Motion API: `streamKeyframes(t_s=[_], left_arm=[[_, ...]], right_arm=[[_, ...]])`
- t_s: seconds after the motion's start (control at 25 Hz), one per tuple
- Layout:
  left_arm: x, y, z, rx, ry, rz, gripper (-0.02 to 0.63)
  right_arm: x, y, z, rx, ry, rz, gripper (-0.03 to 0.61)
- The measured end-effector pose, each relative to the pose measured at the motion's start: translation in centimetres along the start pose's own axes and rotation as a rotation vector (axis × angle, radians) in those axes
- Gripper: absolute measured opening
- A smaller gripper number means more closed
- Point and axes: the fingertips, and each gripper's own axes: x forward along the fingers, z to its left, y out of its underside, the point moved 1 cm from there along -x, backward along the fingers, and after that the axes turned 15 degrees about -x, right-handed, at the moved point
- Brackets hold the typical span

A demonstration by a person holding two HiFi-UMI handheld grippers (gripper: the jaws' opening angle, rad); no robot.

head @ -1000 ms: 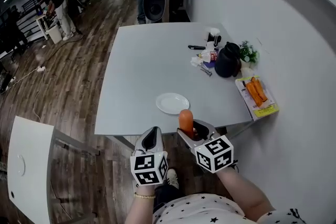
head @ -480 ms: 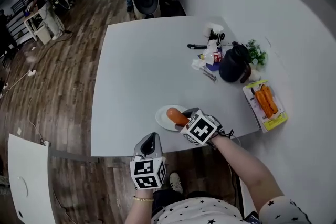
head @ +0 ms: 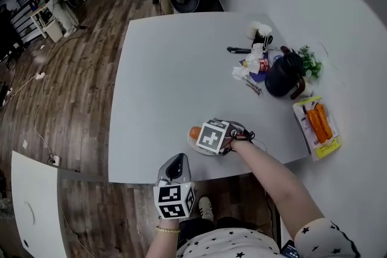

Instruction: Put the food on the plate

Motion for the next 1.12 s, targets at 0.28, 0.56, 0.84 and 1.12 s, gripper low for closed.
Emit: streamKeyframes(t_s=[0.28,0.56,0.84,1.12], left_arm=[[0.6,-0.1,0.1,0.003,-0.007,0.003,0.008],[0.1,0.0,-0.3,0.011,-0.001,0.006,0.008],[-0.9,0.2,-2.3,0.031,0.026,-0.011,0.008],[-2.6,0.8,-5.1,0.043,0.064,-0.029,0.008]], right_arm=[[1.2,0.0,-0.2,-0.025,-0.006,0.007,0.218],[0.4,-0.4,-0.4,0.057,0.065,-0.121,0.279],[-7.4,-0.7,1.2,0.415,0.249,-0.538,0.246],[-14.2,1.2,6.4,0.787,0.424,-0.888,0.050]])
